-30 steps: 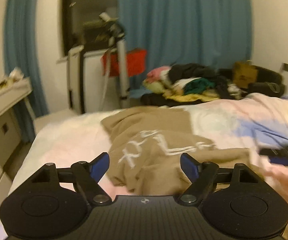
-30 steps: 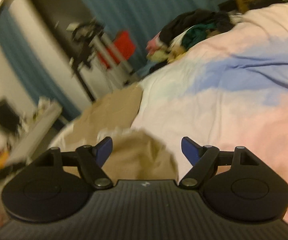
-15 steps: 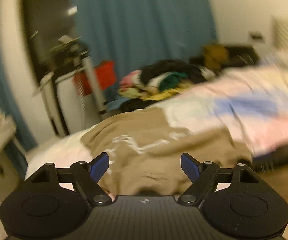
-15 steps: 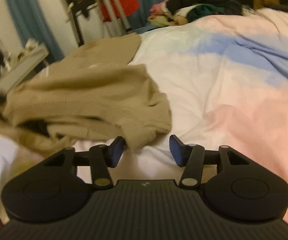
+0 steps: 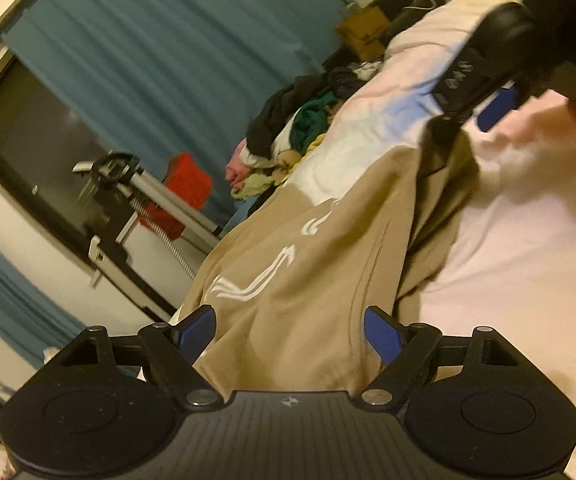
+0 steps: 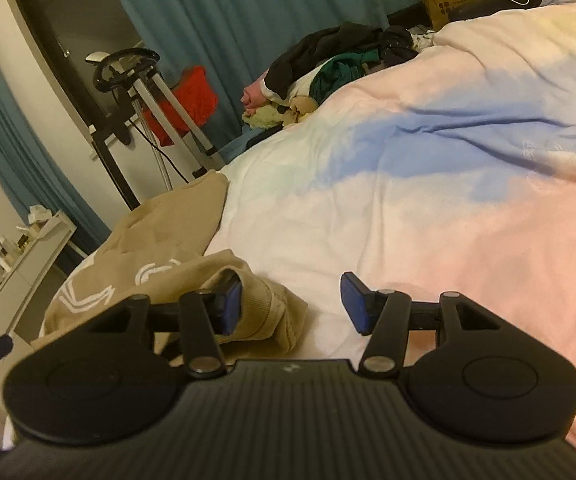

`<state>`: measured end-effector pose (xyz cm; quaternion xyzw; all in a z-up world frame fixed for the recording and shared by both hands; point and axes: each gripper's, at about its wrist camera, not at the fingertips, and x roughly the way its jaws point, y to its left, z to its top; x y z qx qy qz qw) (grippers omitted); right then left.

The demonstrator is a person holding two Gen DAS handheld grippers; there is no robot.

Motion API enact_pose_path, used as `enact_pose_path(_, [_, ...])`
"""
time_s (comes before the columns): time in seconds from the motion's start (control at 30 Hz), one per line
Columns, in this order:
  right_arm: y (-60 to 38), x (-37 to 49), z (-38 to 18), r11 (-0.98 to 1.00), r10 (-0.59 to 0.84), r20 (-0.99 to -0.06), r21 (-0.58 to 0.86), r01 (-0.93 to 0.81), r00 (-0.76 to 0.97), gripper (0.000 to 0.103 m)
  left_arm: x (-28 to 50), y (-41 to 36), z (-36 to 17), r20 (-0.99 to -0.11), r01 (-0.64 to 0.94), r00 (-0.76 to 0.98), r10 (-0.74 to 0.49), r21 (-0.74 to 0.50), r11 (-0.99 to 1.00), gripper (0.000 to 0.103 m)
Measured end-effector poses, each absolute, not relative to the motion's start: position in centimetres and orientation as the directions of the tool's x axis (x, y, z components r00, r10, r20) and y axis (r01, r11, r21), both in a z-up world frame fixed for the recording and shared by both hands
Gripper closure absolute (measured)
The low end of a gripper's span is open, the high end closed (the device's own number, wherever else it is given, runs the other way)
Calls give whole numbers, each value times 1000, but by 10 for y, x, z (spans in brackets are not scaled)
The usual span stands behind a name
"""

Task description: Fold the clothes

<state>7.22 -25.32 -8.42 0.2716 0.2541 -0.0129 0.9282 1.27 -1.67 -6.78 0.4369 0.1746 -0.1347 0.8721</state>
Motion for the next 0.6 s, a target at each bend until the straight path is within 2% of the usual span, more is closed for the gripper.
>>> enact_pose_path(0.27, [-256, 71, -73, 854, 115, -409, 506, 120, 905, 48, 12, -64, -98, -396, 424, 903, -168, 751, 506, 15])
enact_pose_path(0.47, [-262, 69, -78, 857, 121, -467, 494, 145, 876, 48, 30, -95, -132, -362, 373, 926, -113, 819, 436, 15])
enact_pose_path(0.6, [-262, 72, -81, 849, 156, -491, 511, 138, 857, 48, 31, -87, -132, -257, 260, 964, -64, 876, 406, 14])
